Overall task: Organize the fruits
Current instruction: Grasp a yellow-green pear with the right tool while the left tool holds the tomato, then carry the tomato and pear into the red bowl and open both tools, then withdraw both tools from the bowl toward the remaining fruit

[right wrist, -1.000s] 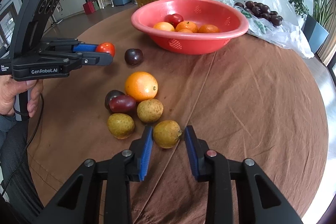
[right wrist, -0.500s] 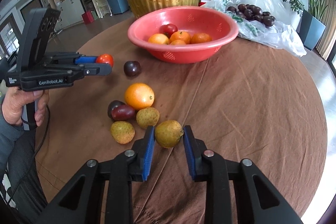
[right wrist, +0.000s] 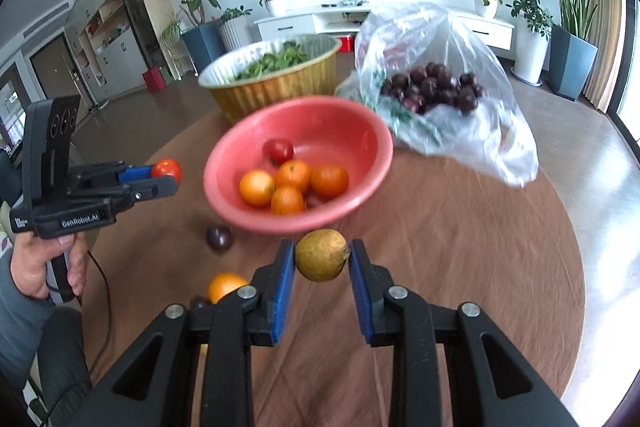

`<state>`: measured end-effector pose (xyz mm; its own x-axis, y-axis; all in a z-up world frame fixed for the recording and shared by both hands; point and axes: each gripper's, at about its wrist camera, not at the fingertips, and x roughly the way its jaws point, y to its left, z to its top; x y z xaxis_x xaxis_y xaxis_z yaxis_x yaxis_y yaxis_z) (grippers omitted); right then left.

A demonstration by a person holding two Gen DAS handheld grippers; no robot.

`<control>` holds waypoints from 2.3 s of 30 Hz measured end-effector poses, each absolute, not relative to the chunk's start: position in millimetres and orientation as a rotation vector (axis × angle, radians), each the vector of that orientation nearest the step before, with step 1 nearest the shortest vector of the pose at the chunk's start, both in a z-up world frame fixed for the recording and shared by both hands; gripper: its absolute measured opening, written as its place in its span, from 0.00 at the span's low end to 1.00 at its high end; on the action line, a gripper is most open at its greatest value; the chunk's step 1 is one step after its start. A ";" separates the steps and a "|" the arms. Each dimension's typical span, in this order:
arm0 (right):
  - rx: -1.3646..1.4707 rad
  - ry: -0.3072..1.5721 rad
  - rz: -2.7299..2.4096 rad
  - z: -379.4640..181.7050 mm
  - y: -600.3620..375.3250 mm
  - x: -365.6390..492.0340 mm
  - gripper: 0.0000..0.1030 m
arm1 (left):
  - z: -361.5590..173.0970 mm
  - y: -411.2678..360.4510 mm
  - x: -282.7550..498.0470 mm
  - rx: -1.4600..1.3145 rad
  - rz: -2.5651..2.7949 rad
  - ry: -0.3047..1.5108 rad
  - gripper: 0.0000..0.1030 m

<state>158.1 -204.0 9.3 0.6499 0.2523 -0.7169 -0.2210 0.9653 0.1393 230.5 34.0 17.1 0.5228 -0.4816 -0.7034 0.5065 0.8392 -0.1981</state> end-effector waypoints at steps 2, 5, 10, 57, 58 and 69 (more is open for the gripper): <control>0.040 0.811 0.276 16.0 -200.6 172.4 0.29 | 25.3 23.7 243.2 0.041 -0.586 0.831 0.30; 0.042 0.803 0.277 23.1 -195.7 197.0 0.29 | 28.3 2.2 266.1 0.085 -0.584 0.842 0.30; 0.109 0.838 0.276 22.1 -195.4 241.5 0.29 | 16.6 -22.3 296.5 0.120 -0.571 0.877 0.30; 0.007 0.934 0.205 -24.1 -175.2 289.9 0.52 | -15.5 -40.6 314.3 0.227 -0.496 0.857 0.74; 0.017 0.925 0.205 -20.7 -177.6 285.1 0.56 | -10.8 -38.2 310.2 0.219 -0.495 0.848 0.76; 0.134 0.824 0.277 7.4 -188.1 193.9 0.80 | 25.1 5.2 237.4 0.109 -0.427 0.750 1.00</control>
